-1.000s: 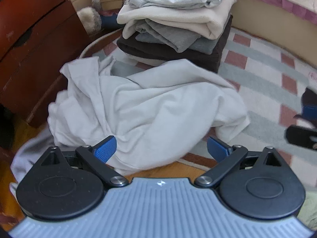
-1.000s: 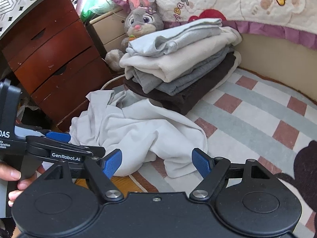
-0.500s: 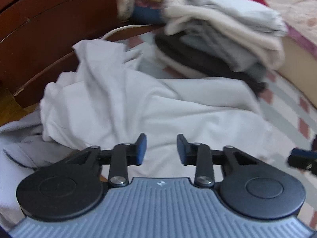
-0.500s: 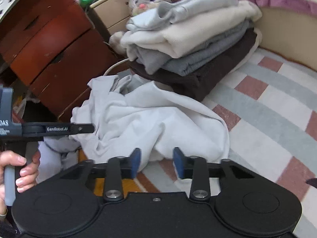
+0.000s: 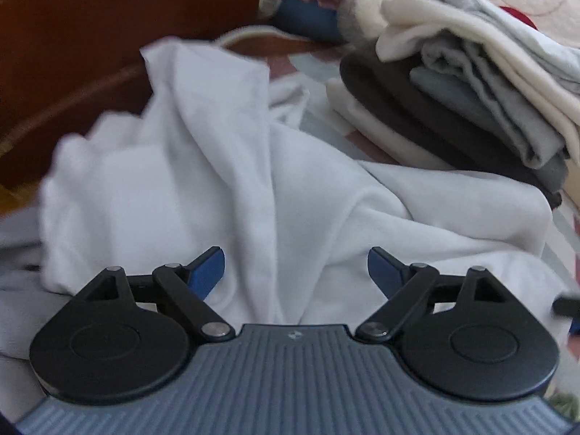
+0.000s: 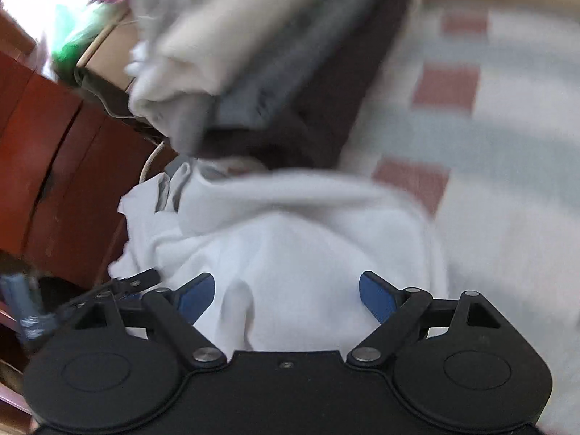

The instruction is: Fold clothes

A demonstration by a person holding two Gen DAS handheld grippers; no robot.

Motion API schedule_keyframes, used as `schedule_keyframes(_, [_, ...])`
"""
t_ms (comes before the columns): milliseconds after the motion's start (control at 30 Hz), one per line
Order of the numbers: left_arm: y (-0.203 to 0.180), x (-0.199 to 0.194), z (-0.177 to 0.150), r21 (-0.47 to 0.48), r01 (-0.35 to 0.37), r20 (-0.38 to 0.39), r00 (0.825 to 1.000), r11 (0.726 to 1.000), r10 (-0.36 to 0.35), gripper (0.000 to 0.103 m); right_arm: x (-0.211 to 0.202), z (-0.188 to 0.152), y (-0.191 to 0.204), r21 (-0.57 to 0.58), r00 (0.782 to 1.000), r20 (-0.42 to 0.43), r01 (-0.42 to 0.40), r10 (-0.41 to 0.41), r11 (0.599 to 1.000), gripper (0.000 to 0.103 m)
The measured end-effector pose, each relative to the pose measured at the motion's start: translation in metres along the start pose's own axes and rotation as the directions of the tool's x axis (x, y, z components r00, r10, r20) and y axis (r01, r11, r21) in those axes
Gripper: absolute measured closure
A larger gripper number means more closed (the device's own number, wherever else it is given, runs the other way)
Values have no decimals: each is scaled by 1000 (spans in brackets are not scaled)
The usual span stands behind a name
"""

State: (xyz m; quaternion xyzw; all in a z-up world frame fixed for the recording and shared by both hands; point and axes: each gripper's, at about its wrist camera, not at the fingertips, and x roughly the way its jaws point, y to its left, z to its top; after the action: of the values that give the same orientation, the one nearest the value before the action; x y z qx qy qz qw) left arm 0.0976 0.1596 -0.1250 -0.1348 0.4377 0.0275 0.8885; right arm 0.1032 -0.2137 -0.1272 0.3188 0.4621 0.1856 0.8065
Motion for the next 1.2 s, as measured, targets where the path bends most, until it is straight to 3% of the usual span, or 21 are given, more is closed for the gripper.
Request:
schedule_keyframes(67, [7,10,0,-92,40,-17,999,995,-42,12,6,-9,-6,36,1000,-3,-19,19,999,14])
schedule_keyframes(133, [13,16,-1,-160,72,-8,997,984,-75,11,12,-16,-5,17,999,13,-41,40,999,30])
schedule_keyframes(167, [11,16,-3,-146,87,-3,996,986,-88,14,15,-19,-4,1,998,22,-53,53,999,35])
schedule_keyframes(200, [9,16,-4,-130,101,1,995,986,-101,35,18,-21,-1,-19,998,14,-59,59,998,54])
schedule_keyframes(233, [7,15,-5,-115,115,6,993,987,-115,48,21,-22,4,-42,998,-9,-60,59,997,83])
schedule_keyframes(267, [3,14,-7,-83,91,6,996,992,-90,64,22,-24,9,-71,998,-20,-57,55,996,87])
schedule_keyframes(300, [-2,10,-10,-48,44,14,999,998,-43,75,21,-26,13,-98,998,-13,-58,57,993,87])
schedule_keyframes(400, [-17,-3,-18,29,1,61,998,1000,-3,91,12,-28,24,-146,994,15,-102,106,984,90])
schedule_keyframes(467, [-21,-10,-19,44,-5,65,998,999,2,93,-2,-30,27,-150,976,41,-207,215,967,91])
schedule_keyframes(533, [-25,-16,-18,60,47,47,998,997,-50,93,-21,-32,33,-169,949,71,-292,307,941,91])
schedule_keyframes(600, [-30,-22,-17,95,109,23,994,990,-111,93,-38,-37,40,-205,935,93,-318,342,925,91])
schedule_keyframes(733, [-49,-45,-25,148,278,-18,960,949,-278,94,-69,-48,43,-217,920,125,-341,372,915,92])
schedule_keyframes(833, [-71,-56,-30,146,388,-42,921,910,-386,94,-93,-47,39,-198,912,181,-333,368,922,92])
schedule_keyframes(1033, [-122,-66,-31,132,541,-105,841,830,-531,96,-147,-39,29,-218,928,293,-169,230,961,92])
schedule_keyframes(1167, [-158,-82,-29,238,516,-73,854,823,-515,97,-190,-40,12,-173,906,377,-138,195,975,92])
schedule_keyframes(1200, [-165,-88,-30,255,522,-64,849,814,-525,97,-201,-43,10,-174,899,397,-123,184,977,92])
